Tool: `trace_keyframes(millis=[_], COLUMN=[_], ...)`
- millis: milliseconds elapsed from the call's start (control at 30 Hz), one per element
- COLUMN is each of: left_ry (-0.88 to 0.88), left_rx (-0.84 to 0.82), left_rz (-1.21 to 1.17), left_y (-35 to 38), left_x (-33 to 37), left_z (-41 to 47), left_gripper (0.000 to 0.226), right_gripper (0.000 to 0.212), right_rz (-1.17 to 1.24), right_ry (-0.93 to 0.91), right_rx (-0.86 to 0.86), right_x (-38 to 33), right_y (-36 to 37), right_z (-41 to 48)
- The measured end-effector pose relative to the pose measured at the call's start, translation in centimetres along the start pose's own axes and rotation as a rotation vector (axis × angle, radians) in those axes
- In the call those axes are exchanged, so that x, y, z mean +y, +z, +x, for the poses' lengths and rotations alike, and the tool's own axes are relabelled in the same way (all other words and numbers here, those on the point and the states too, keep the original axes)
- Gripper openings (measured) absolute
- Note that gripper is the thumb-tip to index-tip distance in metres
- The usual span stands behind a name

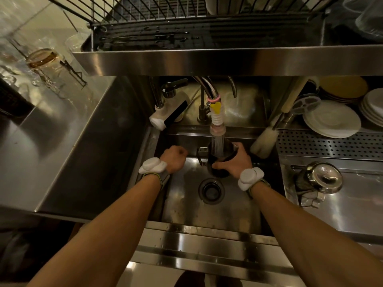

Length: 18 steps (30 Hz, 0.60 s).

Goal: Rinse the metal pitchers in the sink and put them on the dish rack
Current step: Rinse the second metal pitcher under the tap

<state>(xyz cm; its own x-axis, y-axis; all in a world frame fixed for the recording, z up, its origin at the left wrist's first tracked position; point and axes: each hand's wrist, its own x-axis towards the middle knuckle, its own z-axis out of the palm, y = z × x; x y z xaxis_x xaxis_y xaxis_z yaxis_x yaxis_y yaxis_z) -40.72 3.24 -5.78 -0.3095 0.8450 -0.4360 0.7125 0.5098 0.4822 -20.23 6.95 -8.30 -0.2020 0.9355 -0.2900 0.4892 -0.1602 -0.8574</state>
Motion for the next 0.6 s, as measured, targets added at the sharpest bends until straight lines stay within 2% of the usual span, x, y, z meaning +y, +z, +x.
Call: trace_keyframes(millis=[167, 300, 433, 600], left_ry=[-0.001, -0.002, -0.009, -0.025], left_rx=[0.001, 0.004, 0.010, -0.015], left_rz=[0.014, 0.016, 0.031, -0.021], left_y=[0.24, 0.26, -0.04, -0.01], left_x=[0.27, 0.20, -0.01, 0.13], left_z=[-0.10, -0.22, 0.02, -0.42], left_gripper=[0.030, 0.030, 0.032, 0.035], right_gripper=[0.091, 0.096, 0.092, 0.093], right_rz=[-0.058, -0.033, -0.069, -0.043], right_ry=[-0.031, -0.019, -0.024, -0.019], right_rx=[-0.103, -0.029, -0.139, -0.067], right_x=[-0.41, -0.43, -0.43, -0.74], right_y=[0.21, 0.34, 0.43, 0.09], right_z=[0.22, 0.53, 0.64, 0.88])
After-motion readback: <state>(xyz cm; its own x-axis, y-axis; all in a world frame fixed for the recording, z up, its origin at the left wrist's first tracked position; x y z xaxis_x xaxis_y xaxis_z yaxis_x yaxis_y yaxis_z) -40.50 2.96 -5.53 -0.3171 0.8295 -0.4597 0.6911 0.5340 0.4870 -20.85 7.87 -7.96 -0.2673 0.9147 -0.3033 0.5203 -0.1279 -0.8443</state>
